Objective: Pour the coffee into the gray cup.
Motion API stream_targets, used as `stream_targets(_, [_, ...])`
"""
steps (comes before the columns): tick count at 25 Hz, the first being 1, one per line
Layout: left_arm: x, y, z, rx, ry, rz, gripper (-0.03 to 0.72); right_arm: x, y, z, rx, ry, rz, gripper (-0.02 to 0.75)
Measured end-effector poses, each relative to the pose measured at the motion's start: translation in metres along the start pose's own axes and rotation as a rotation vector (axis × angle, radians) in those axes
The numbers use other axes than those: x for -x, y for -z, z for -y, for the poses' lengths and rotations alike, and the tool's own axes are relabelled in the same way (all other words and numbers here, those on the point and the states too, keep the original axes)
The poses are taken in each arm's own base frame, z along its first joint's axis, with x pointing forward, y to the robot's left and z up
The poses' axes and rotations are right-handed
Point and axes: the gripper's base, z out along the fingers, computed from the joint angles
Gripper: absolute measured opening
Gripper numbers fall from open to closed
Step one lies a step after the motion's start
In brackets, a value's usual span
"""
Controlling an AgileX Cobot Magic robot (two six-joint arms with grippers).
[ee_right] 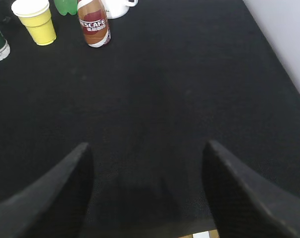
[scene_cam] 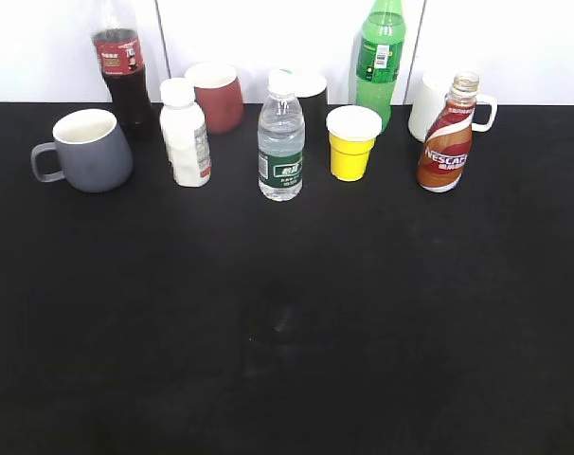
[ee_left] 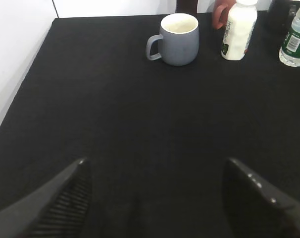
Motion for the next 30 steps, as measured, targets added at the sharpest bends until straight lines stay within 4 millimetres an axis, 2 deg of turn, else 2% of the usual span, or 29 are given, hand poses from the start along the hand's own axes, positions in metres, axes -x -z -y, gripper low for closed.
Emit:
stream_targets(18, [0.0, 0.0, 0.0, -0.005, 0.003, 0.002, 0.591, 0.0, 0.0, 0.0, 0.0, 0.0, 0.0, 0.514])
stream_targets(19, [0.004, 0.003, 0.001, -0.011, 0.007, 0.031, 0.591, 0.0, 0.0, 0.0, 0.0, 0.0, 0.0, 0.514])
stream_targets(23, [0.036, 0.007, -0.001, 0.011, 0.0, 0.324, 0.591, 0.0, 0.0, 0.0, 0.0, 0.0, 0.0, 0.514])
stream_targets(25, [0.055, -0.006, -0.002, 0.013, 0.0, 0.367, 0.591, 0.0, 0.0, 0.0, 0.0, 0.0, 0.0, 0.514])
stream_targets(30, [0.101, -0.07, -0.003, 0.011, 0.006, 0.392, 0.591, 0.0, 0.0, 0.0, 0.0, 0.0, 0.0, 0.514])
